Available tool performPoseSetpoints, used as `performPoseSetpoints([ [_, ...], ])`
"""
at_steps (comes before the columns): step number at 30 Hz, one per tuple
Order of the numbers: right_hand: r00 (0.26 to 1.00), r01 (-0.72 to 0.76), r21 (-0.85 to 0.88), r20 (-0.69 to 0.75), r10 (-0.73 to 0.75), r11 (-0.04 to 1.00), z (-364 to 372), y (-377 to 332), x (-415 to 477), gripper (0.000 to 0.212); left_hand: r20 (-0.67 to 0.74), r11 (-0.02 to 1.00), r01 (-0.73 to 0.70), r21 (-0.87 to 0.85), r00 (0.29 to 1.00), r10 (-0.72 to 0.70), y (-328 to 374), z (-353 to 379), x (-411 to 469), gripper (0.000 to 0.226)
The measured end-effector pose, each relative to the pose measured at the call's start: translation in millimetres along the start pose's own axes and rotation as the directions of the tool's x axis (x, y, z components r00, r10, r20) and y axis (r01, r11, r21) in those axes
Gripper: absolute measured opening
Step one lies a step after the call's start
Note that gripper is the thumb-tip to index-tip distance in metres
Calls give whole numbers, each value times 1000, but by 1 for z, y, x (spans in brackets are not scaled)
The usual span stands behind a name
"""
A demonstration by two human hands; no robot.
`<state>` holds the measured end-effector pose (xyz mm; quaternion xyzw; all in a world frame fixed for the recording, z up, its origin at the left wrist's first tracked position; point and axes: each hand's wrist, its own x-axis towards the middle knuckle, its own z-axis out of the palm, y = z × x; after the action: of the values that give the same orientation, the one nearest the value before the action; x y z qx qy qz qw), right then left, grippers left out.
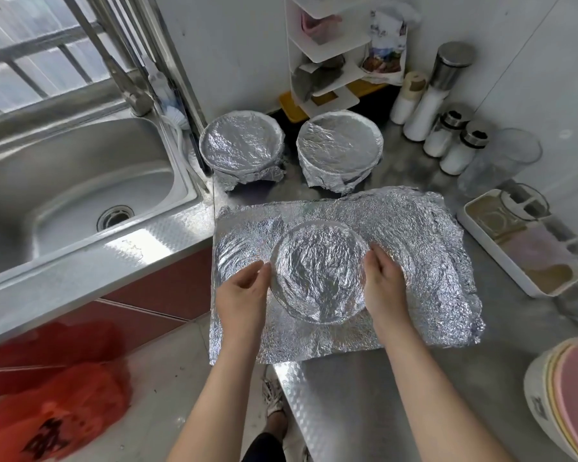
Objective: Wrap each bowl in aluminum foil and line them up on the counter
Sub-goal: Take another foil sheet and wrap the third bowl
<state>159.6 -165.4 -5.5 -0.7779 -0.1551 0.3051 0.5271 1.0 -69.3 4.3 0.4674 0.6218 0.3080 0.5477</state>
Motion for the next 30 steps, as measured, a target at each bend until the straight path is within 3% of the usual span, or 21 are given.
performPoseSetpoints([
  [5, 1000, -1, -2, -17, 1, 1000, 3, 1, 0, 42, 3, 999, 30, 33, 1000, -30, 7, 0, 1, 9],
  [16, 998, 21, 9, -56, -21, 1000, 10, 5, 2, 41, -19, 946, -33, 322, 999, 41, 18, 1, 2, 10],
  [19, 999, 20, 51, -39, -18, 999, 8, 0, 0, 40, -22, 936, -50, 349, 998, 62, 19, 2, 1, 28],
  [23, 998, 12, 44, -59, -10, 999, 10, -6, -5, 37, -24, 910, -55, 412, 997, 71, 19, 5, 0, 29],
  [28, 996, -2, 222, -88, 22, 975, 3, -23, -8, 23, 21, 920, -125, 370, 992, 126, 26, 11, 4, 24],
  [30, 994, -13, 286, -98, 42, 958, -6, -34, -5, 31, 55, 926, -168, 338, 986, 159, 35, 21, 9, 20],
])
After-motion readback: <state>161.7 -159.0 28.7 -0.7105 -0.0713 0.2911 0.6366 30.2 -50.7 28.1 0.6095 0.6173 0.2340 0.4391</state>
